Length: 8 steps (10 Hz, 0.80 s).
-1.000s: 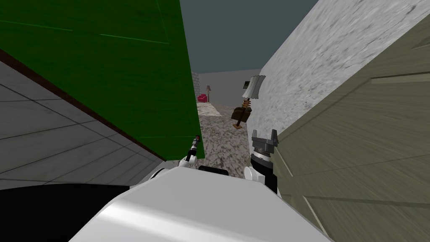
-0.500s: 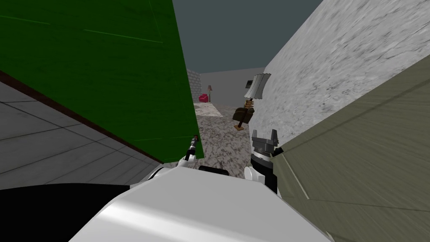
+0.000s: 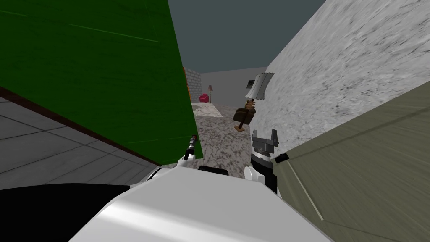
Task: Push the door open
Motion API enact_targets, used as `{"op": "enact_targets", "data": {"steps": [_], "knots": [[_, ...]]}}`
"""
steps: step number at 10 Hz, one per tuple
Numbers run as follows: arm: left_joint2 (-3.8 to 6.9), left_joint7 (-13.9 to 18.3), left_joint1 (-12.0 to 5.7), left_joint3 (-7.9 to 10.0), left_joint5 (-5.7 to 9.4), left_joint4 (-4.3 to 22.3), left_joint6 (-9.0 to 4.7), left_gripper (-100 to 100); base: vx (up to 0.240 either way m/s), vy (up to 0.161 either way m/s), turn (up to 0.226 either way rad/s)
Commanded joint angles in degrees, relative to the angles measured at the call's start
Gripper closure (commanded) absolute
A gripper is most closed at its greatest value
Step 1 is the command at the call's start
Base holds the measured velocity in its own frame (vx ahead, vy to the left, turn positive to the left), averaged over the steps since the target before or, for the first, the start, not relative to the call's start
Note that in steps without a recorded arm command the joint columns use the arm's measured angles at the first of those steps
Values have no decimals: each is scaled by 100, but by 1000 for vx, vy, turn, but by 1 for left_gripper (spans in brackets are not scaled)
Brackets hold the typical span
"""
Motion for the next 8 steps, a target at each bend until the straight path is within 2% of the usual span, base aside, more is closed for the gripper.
{"op": "enact_targets", "data": {"steps": [1, 3, 5, 6, 7, 8], "knots": [[60, -23, -78, 110, 70, 144, -99, 100, 166, -58, 56], [75, -43, -83, 166, 109, 209, -88, 100, 150, -51, 38], [75, -43, -83, 166, 109, 147, -88, 100, 26, 5, -2], [99, -74, -91, 255, 170, 153, -70, 100, 113, -43, 42], [99, -74, -91, 255, 170, 153, -70, 100, 121, -54, 52], [68, -70, -78, 235, 158, 201, -86, 100, 37, -16, 24]]}}
